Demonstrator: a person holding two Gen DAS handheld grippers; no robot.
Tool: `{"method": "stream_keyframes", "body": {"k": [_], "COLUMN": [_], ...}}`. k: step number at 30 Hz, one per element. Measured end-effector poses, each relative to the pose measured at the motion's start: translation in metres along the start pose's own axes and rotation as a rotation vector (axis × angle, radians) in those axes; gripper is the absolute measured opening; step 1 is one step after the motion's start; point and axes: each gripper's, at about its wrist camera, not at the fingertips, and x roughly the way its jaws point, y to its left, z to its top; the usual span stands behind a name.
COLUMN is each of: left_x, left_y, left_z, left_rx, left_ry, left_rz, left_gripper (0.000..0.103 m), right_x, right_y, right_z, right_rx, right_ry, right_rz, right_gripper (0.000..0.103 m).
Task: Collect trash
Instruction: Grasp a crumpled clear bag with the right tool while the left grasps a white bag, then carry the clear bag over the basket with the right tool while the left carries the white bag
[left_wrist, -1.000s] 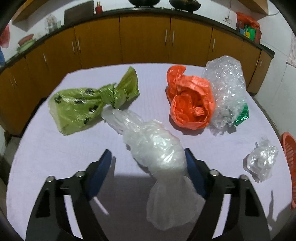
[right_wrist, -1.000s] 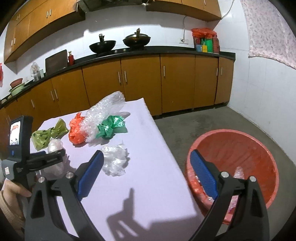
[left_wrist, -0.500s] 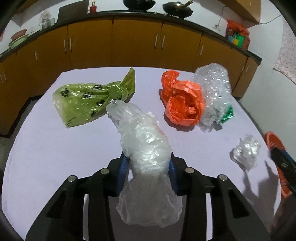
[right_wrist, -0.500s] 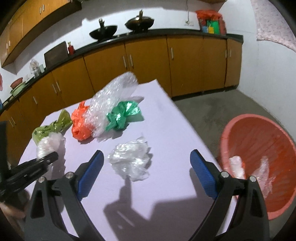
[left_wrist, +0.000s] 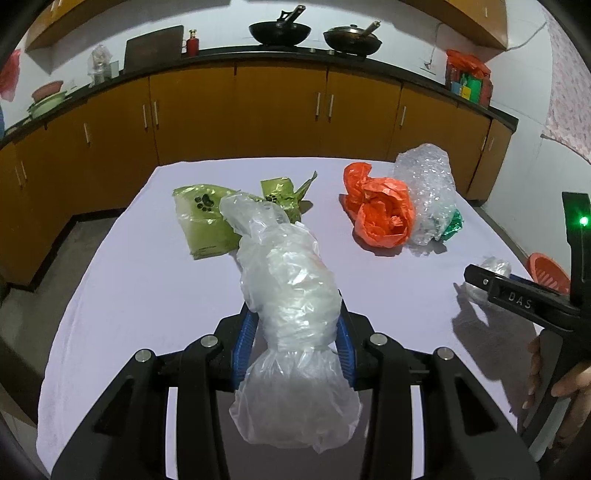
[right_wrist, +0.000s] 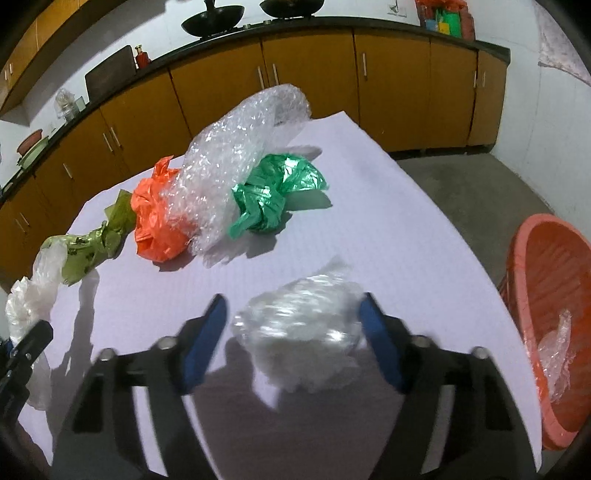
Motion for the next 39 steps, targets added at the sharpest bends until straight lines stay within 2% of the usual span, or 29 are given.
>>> {"method": "stream_keyframes", "body": {"k": [2, 6, 10, 23, 33, 39], "left_x": [-0.001, -0.006, -0.014, -0.044, -0.06, -0.059], "left_y": [0.0, -0.004, -0.012, -0.059, -0.108, -0.154], "left_z": [0.0, -0.001, 0.0, 0.006, 0.006, 0.01], "left_rx": [-0.006, -0.005, 0.001, 0.049, 0.102, 0.144], "left_ry": [0.001, -0.009, -0.023, -0.068, -0.087, -0.081], "left_rz": [-0.002, -0.011, -0.026, -0.12, -0.23, -0.32], "left_gripper": [0.04, 0.04, 0.04, 0.04, 0.04, 0.04], "right_x": [-0.002, -0.011, -0.03, -0.121, -0.185, -0.204], "right_y": [-0.002, -0.007, -0.012, -0.042, -0.081, -0.12], "right_z": [-0.001, -0.005, -0.01, -0.017, -0.032, -0.037], "right_rx": [0.003, -0.002, -0.005, -0.008, 0.003, 0.056], "right_ry": [-0.001, -0.01, -0.045, -0.234, -0.365, -0.393], "right_rz": [0.006, 0.019, 0.018, -0.014, -0.14, -0.225], "right_gripper": [0.051, 0.045, 0.045, 0.044, 0.044, 0.044]}}
